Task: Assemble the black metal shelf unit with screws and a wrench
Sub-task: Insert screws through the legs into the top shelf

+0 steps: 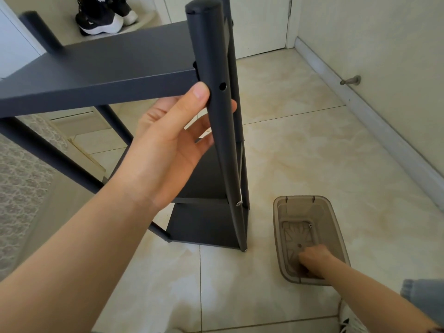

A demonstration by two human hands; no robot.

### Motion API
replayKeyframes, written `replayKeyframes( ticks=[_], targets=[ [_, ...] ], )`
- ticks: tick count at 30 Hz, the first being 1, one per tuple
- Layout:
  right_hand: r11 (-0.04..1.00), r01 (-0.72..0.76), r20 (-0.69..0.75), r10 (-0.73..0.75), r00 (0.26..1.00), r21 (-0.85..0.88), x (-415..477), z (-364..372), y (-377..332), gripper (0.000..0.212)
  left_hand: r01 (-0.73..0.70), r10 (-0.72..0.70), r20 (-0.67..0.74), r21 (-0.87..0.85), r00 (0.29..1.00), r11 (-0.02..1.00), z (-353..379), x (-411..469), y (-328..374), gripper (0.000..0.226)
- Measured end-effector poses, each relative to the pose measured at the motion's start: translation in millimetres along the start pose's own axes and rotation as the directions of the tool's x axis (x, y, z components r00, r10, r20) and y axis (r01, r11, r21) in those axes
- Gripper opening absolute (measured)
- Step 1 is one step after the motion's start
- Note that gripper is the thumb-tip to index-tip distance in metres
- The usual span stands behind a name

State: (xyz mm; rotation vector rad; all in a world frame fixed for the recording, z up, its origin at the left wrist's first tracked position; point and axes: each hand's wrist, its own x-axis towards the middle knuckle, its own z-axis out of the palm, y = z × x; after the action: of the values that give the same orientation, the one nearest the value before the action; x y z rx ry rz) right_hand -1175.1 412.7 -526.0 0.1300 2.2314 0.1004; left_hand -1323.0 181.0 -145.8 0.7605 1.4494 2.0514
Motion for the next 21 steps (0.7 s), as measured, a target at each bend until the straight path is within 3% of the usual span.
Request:
replayKeyframes(
  ticks=[5,9,11,16,21],
  targets=[
    [0.994,-0.002,-0.014,0.004,1.0,0.114,-2,-1,3,0.031,-0.012,0.012,-0.016,-0.024,1.0,1.0,0,0,-1,0.014],
    [0.939,-0.047,-0.036,0.063,0.997,0.339,-9,-19,9,0.011,-0.007,0.007,-0.015,-0.016,1.0,1.0,1,-1,1,0.015],
    [0.891,-0.048,-0.075,0.091,0.993,0.452,-14,-31,14,0.016,-0.003,0.003,-0.027,-0.005,1.0,1.0,2,-2,2,0.021],
    [0.756,0.064,-0.171,0.064,0.983,0.651,-39,-90,27,0.02,-0.002,0.002,-0.064,-0.006,0.998,1.0,5,-3,5,0.014],
    [0.689,0.227,-0.295,-0.02,0.955,0.688,-95,-182,33,0.022,0.012,-0.011,-0.088,0.006,0.996,1.0,6,-6,8,0.015]
  ],
)
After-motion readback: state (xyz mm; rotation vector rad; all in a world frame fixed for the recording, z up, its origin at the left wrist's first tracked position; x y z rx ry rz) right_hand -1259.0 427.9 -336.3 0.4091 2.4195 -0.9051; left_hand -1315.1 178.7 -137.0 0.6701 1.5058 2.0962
